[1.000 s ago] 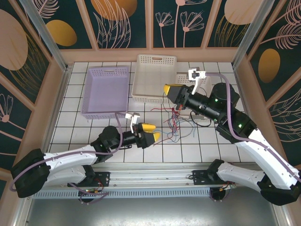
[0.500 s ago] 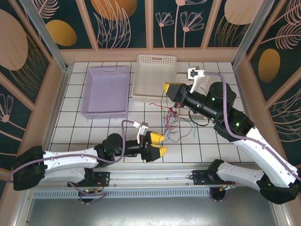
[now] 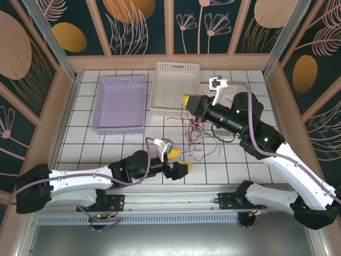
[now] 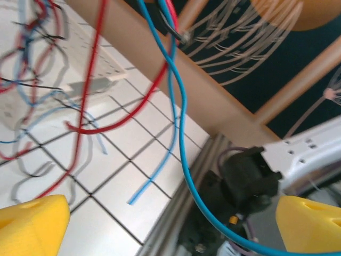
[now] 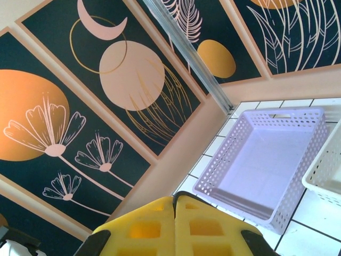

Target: Untangle the cables

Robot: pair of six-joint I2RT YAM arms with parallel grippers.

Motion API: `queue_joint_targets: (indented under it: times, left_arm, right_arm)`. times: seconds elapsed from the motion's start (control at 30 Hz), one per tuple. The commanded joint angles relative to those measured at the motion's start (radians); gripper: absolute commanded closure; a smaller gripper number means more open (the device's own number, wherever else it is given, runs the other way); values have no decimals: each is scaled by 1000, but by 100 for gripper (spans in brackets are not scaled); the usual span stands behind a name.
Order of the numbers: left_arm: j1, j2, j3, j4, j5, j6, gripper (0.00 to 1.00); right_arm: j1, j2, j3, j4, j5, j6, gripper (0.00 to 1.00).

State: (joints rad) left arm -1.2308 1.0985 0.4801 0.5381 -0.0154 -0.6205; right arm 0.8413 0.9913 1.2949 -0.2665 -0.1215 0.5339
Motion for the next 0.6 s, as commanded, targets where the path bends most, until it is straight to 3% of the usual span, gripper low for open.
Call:
queue_joint_targets:
  times: [0.0, 0.2, 0.57]
  left_arm:
    - [-4, -36, 7, -49, -119, 57, 2]
    - [-4, 32, 39, -8, -109, 75, 1]
    - [-2, 73, 55, 43, -318, 145, 1]
  right_arm:
    - [14, -4, 23, 38, -1, 10, 100]
    - [30, 2, 16, 59, -7, 17, 100]
    - [133, 10, 20, 64, 48, 5, 100]
